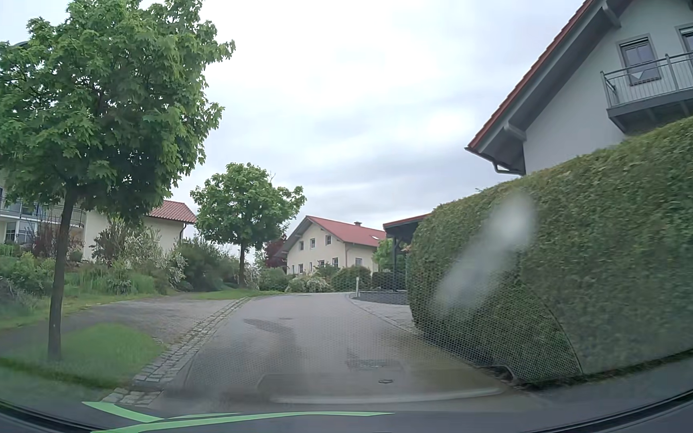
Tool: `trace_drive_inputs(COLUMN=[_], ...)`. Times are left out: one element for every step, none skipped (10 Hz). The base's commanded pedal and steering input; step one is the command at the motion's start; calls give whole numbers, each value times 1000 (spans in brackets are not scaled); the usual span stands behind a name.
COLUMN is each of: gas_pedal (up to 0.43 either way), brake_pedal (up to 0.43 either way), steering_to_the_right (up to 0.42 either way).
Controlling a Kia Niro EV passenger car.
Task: Follow the waypoints while adhering to traffic rules and regulations
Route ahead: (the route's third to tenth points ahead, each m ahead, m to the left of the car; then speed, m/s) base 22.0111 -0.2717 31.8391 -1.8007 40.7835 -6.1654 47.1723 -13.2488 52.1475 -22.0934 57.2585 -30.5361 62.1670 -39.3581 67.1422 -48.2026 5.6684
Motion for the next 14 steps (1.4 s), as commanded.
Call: trace_drive_inputs(gas_pedal=[441, 441, 441, 398, 398, 398, 398, 398, 398, 398, 398, 398, 398, 398], brake_pedal=[0, 0, 0, 0, 0, 0, 0, 0, 0, 0, 0, 0, 0, 0], steering_to_the_right=[-106, -105, -102, -94, -90, -86, -78, -69, -59, -53, -46, -41, -36, -23])
